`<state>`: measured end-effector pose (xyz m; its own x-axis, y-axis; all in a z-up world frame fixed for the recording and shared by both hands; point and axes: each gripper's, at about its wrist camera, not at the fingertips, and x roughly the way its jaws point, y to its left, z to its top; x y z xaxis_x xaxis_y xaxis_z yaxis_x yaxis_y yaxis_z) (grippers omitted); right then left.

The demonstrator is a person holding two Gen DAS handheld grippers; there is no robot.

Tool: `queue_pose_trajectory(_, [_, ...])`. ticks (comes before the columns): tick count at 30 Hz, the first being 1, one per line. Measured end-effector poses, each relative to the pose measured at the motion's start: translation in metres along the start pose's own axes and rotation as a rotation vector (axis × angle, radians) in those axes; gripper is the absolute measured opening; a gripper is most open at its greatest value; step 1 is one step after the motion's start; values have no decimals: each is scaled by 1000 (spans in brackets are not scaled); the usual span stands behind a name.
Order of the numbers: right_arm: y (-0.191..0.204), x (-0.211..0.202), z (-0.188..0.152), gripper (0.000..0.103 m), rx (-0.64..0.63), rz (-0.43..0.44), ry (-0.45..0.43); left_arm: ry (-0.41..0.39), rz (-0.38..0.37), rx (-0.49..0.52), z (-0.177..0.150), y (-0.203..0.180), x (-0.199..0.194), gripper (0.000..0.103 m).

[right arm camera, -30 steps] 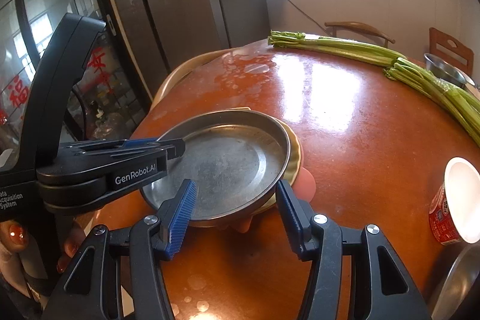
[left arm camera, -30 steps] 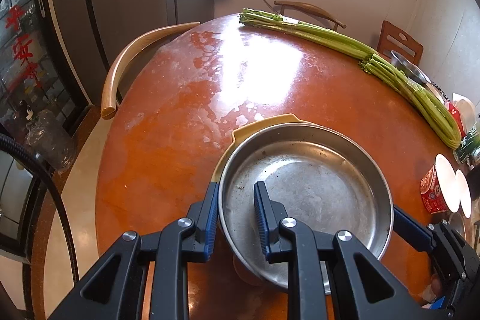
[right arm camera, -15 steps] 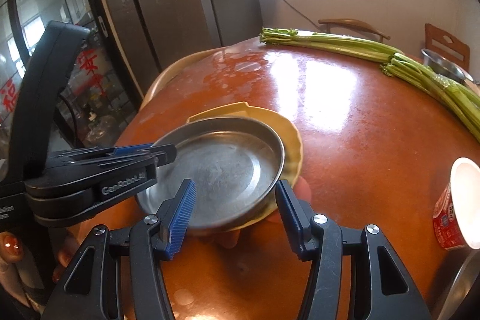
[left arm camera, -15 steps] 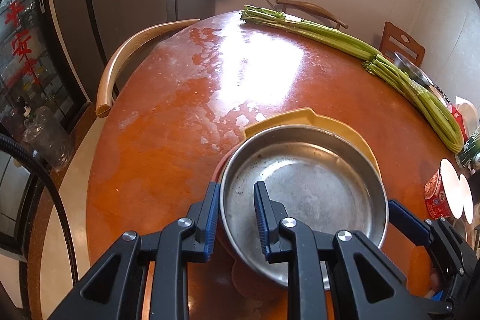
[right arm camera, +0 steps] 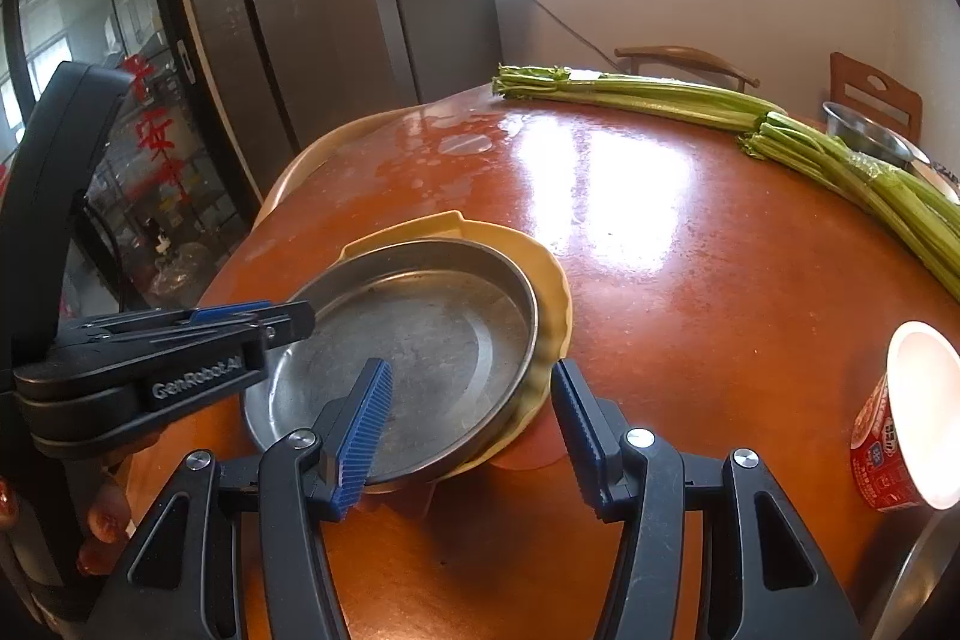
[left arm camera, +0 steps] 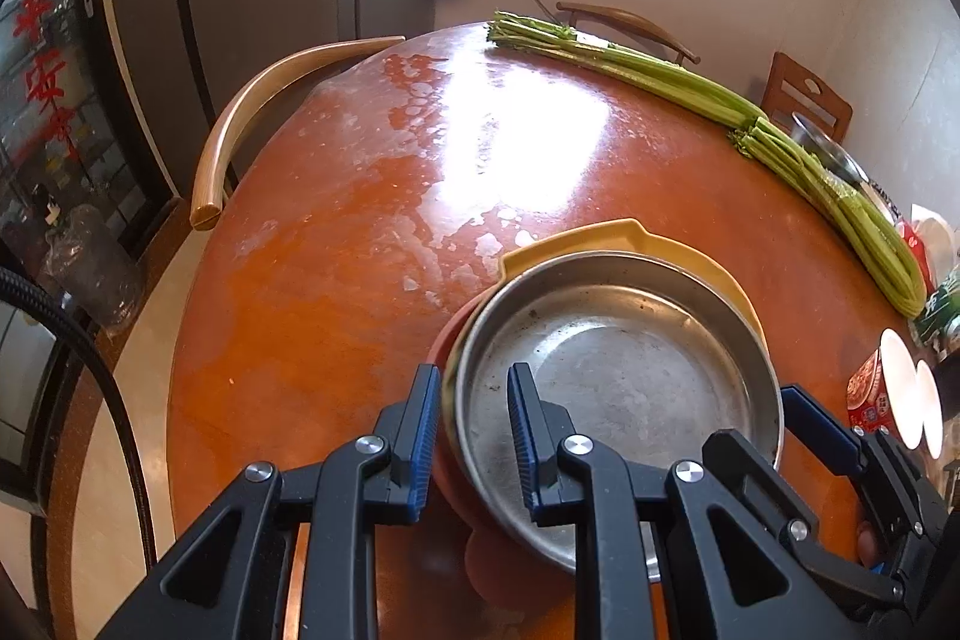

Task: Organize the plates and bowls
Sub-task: 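Lower the steel pan onto the yellow plate with the left tool, then open the left tool and release the steel pan rim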

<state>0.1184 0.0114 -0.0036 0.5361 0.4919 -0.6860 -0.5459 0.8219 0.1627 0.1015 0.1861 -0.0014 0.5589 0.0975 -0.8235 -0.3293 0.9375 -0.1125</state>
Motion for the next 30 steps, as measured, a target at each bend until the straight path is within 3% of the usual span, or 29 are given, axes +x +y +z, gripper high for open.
queue_pose_trajectory(8, [-1, -6, 1, 58, -4, 7, -15, 15, -52, -45, 1, 15, -6, 24])
queue_pose_trajectory(12, [-6, -14, 0, 58, 12, 22, -14, 52, -148, -81, -4, 23, -5, 28])
queue_pose_trajectory(22, [-22, -29, -7, 58, 60, 56, -10, 84, -269, -173, -16, 37, -5, 38])
queue_pose_trajectory(30, [-25, -24, -13, 58, 79, 91, 33, 142, -283, -215, -18, 30, 15, 43])
